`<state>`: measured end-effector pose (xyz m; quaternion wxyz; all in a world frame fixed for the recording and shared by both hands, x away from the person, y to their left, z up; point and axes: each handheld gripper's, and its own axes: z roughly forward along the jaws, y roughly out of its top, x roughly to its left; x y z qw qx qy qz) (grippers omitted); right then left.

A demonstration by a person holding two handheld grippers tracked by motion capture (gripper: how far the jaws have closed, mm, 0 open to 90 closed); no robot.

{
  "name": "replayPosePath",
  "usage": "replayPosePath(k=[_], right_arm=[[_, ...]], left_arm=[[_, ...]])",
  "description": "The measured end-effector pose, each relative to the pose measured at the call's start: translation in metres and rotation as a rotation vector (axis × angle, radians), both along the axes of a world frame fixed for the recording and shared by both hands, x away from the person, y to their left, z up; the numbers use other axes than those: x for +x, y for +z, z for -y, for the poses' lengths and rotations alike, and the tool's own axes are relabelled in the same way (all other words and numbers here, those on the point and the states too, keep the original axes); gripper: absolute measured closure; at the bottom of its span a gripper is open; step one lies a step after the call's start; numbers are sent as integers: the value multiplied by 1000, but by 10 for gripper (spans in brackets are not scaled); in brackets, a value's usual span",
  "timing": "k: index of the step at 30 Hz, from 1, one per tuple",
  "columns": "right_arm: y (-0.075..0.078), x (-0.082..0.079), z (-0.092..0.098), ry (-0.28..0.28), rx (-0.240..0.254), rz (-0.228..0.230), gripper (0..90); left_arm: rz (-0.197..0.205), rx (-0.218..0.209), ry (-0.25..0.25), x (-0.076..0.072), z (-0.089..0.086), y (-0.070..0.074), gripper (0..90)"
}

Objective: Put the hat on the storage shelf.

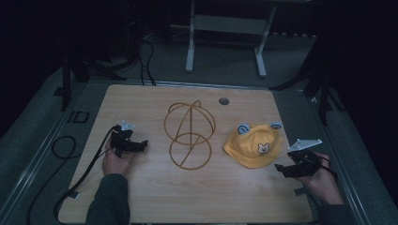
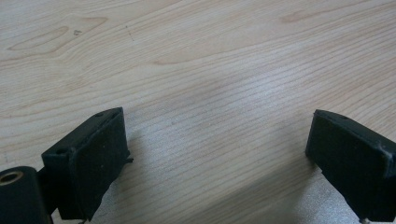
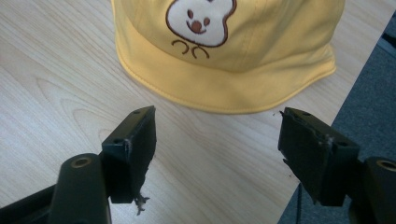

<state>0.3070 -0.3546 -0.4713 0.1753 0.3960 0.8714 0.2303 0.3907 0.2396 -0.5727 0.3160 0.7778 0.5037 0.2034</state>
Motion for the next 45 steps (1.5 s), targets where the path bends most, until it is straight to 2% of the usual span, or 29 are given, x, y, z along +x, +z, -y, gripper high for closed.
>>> replayPosePath(k=[6, 11, 16, 24, 31, 36, 45], right_arm=[[12, 4, -4, 32, -22, 5, 270], [23, 8, -6, 61, -16, 5, 270], [29, 13, -12, 102, -46, 2, 270], [42, 21, -17, 132, -69, 16, 271], [48, 26, -20, 163, -80, 10, 279], [52, 32, -22, 176, -109, -3, 282], [58, 39, -26, 194, -106, 1, 282]], left_arm=[[0, 0, 0, 0, 0, 0, 58], [1, 1, -1, 0, 0, 0, 58], [1, -1, 0, 0, 0, 0, 59], [1, -1, 0, -1, 0, 0, 59], [1, -1, 0, -1, 0, 0, 59], [1, 0, 0, -1, 0, 0, 59], [1, 0, 0, -1, 0, 0, 59]])
